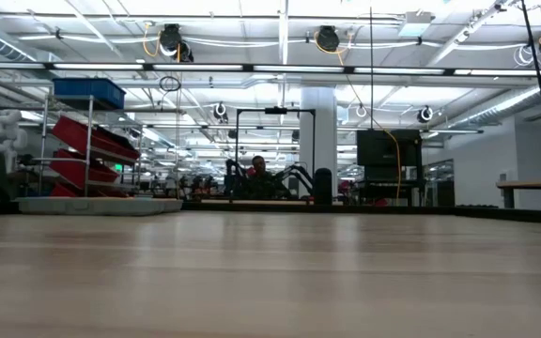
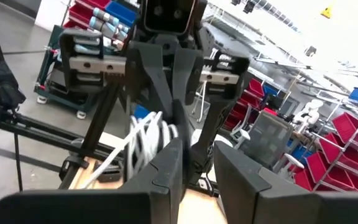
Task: Coil cords
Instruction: Coil the white wire on the spool
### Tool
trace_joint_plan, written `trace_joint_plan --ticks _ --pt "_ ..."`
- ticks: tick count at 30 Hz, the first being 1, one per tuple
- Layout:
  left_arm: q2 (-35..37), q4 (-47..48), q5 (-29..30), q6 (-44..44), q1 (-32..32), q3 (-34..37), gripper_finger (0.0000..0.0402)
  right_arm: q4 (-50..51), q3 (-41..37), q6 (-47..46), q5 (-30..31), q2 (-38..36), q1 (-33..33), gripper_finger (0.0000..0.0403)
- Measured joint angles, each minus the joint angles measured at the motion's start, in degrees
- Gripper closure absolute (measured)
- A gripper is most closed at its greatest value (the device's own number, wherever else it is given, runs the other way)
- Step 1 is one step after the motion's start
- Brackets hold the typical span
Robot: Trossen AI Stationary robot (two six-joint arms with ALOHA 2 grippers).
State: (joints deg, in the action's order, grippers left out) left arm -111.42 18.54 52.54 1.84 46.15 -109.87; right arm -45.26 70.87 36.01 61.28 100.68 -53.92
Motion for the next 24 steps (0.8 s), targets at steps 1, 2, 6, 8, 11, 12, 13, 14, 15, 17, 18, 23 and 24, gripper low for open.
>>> trace_joint_plan --ticks 1,2,6,8,11,12,13,14,15,17,18,23,24 --pt "0.00 0.01 0.00 0.05 -0.01 0.00 0.0401 0.81 0.00 -0.61 -0.02 0.00 0.03 0.0323" --pt "0.00 0.03 0.01 0.18 -0.02 -0.01 0.0401 1.52 0.00 -1.05 -0.01 0.00 0.04 0.0323" --pt "0.00 0.03 -0.01 1.17 -0.04 0.01 0.0401 3.55 0.00 -2.86 -0.22 0.02 0.50 0.0323" --pt "0.00 0.11 -0.54 1.62 -0.23 0.01 0.0401 4.11 0.00 -3.53 -0.74 0.02 0.97 0.0323" --pt "0.02 0.17 -2.58 1.72 -0.59 0.01 0.0401 4.49 0.00 -3.65 -4.27 0.02 1.53 0.0323" --pt "0.04 0.17 -3.09 1.75 -0.75 0.01 0.0401 4.51 0.00 -3.67 -4.86 0.02 1.69 0.0323" --pt "0.04 0.21 -3.35 1.87 -0.96 0.01 0.0401 4.53 0.00 -3.81 -5.13 0.02 1.87 0.0325" --pt "0.04 0.23 -3.53 1.93 -1.06 0.01 0.0401 4.56 0.00 -3.89 -5.67 0.02 2.01 0.0327" --pt "0.04 0.25 -3.60 1.93 -1.20 0.01 0.0401 4.65 0.00 -3.98 -5.98 0.02 2.07 0.0332" --pt "0.04 0.29 -4.16 1.93 -1.49 0.05 0.0401 5.01 0.02 -4.10 -6.23 0.02 2.11 0.0350" --pt "0.04 0.28 -4.59 1.92 -1.56 0.05 0.0401 5.19 0.02 -4.09 -6.27 0.02 2.09 0.0361" --pt "0.04 0.35 -4.82 2.02 -1.57 0.07 0.0400 7.01 0.11 -5.79 -6.26 0.00 2.06 0.0396" --pt "0.04 0.38 -4.84 2.02 -1.57 0.07 0.0400 7.37 0.11 -6.11 -6.20 0.00 2.06 0.0397"
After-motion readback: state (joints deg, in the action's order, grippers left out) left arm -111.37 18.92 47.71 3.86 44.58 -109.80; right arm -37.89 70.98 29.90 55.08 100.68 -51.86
